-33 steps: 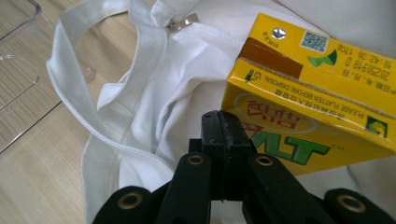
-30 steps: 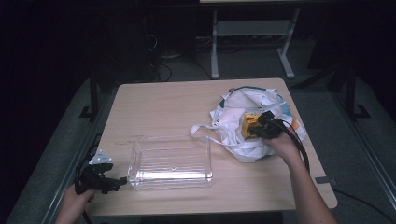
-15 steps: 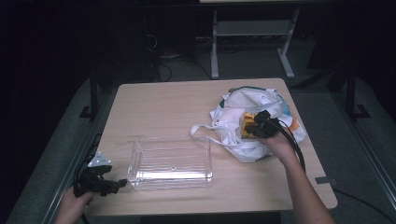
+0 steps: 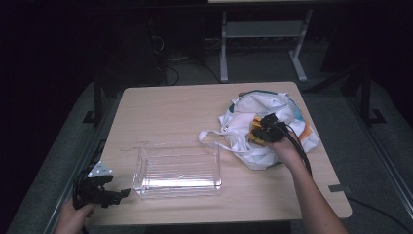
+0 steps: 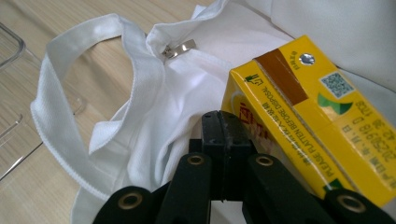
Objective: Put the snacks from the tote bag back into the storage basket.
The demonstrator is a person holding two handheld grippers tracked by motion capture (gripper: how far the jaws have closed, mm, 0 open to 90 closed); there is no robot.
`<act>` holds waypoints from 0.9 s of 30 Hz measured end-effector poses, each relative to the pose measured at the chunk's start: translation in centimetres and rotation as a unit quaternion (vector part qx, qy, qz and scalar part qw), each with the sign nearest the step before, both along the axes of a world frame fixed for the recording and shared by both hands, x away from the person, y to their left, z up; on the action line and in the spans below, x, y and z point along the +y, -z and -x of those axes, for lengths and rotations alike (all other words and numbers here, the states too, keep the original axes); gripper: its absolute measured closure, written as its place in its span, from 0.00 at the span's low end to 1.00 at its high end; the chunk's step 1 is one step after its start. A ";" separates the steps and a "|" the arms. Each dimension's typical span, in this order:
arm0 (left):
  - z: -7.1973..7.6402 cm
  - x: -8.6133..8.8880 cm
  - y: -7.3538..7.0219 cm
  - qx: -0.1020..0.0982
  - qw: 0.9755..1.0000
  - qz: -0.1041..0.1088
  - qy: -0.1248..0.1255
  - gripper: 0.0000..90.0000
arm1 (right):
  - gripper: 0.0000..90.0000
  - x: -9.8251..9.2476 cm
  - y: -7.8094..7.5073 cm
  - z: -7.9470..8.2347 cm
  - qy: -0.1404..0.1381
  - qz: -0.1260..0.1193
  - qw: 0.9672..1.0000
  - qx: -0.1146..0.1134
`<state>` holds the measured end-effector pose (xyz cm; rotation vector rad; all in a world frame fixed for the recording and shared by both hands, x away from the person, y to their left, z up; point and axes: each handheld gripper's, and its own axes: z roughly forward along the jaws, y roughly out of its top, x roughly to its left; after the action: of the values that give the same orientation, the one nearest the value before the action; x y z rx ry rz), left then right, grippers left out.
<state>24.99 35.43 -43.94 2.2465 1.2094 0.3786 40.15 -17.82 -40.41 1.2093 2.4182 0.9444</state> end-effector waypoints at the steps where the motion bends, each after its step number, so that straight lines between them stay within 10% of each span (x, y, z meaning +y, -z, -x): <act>1: 0.0 0.0 0.0 -0.001 1.000 0.000 0.000 0.15 | 1.00 0.1 0.0 -0.1 -0.003 0.002 1.000 -0.003; 15: -1.0 -0.1 -0.3 -0.005 1.000 0.004 0.006 0.15 | 1.00 -2.0 -1.0 1.8 -0.038 0.014 0.999 0.032; 27: -1.2 0.0 -0.4 -0.004 1.000 0.004 0.008 0.15 | 1.00 -5.6 -1.4 1.8 0.005 0.002 1.000 0.029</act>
<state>26.21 35.39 -43.54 2.2442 1.1875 0.3752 38.32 -23.40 -38.97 1.2630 2.4563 0.9122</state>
